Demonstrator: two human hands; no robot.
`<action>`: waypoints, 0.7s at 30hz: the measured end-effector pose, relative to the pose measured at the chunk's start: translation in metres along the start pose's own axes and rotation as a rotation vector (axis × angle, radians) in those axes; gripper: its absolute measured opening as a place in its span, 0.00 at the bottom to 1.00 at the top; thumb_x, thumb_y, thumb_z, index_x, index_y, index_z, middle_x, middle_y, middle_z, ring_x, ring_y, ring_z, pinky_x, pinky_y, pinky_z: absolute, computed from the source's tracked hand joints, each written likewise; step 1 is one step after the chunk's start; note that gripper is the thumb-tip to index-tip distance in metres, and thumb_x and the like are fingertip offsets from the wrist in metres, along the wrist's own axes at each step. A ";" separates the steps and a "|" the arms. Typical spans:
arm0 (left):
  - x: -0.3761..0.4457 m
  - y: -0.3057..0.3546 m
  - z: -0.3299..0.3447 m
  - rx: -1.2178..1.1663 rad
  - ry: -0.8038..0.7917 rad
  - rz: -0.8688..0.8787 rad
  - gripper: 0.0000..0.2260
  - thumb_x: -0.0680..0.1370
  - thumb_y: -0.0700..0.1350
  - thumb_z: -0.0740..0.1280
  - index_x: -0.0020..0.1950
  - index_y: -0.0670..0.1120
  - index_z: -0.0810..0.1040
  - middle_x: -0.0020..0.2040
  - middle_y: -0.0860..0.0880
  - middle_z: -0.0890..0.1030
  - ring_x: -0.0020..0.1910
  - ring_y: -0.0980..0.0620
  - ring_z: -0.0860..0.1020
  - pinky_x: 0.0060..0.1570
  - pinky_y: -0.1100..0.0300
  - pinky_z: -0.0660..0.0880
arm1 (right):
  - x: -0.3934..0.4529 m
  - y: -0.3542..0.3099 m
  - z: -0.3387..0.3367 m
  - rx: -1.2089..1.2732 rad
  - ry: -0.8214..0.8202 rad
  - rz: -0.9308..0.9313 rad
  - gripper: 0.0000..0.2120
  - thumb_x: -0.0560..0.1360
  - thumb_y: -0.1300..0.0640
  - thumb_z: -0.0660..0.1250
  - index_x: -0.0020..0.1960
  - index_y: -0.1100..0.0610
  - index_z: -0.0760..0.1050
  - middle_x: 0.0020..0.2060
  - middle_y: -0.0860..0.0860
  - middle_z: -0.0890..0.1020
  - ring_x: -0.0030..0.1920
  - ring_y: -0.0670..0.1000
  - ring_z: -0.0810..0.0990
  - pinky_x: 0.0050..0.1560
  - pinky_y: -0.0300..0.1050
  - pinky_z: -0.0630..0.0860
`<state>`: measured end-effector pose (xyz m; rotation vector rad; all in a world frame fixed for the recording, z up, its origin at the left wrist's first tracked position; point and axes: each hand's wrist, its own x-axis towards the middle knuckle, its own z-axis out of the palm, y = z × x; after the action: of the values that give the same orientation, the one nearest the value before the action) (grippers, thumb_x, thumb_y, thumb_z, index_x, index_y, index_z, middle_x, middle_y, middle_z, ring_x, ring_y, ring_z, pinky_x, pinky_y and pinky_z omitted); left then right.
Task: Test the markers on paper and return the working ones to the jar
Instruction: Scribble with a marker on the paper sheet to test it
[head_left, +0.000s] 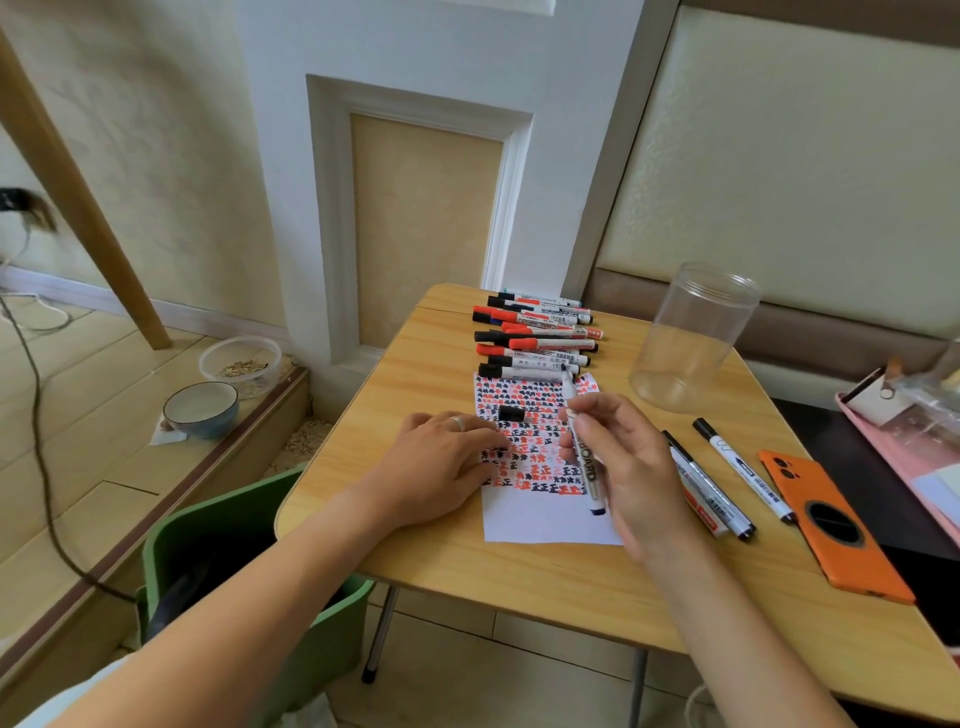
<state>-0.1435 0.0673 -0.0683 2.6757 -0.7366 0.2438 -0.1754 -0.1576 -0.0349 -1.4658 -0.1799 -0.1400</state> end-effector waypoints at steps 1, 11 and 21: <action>0.001 -0.001 -0.001 0.001 -0.001 -0.002 0.18 0.84 0.55 0.60 0.74 0.60 0.72 0.74 0.58 0.71 0.74 0.56 0.65 0.69 0.51 0.58 | 0.001 0.001 0.001 0.142 -0.016 0.077 0.11 0.82 0.66 0.63 0.58 0.57 0.82 0.49 0.52 0.83 0.47 0.53 0.82 0.50 0.48 0.80; 0.004 -0.010 0.007 -0.002 -0.003 -0.045 0.22 0.82 0.63 0.55 0.76 0.62 0.69 0.78 0.56 0.66 0.79 0.55 0.57 0.75 0.48 0.51 | -0.006 0.010 0.014 0.026 -0.062 0.175 0.01 0.80 0.60 0.70 0.51 0.55 0.79 0.36 0.56 0.78 0.33 0.52 0.75 0.29 0.38 0.68; 0.006 -0.010 0.009 0.025 -0.109 -0.102 0.25 0.83 0.64 0.51 0.80 0.64 0.57 0.83 0.54 0.54 0.82 0.55 0.44 0.79 0.41 0.40 | -0.014 0.026 0.027 -0.343 -0.061 0.077 0.09 0.79 0.58 0.72 0.42 0.55 0.75 0.29 0.62 0.80 0.21 0.56 0.72 0.22 0.42 0.67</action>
<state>-0.1323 0.0691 -0.0784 2.7581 -0.6297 0.0816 -0.1844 -0.1284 -0.0605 -1.8174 -0.1538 -0.0646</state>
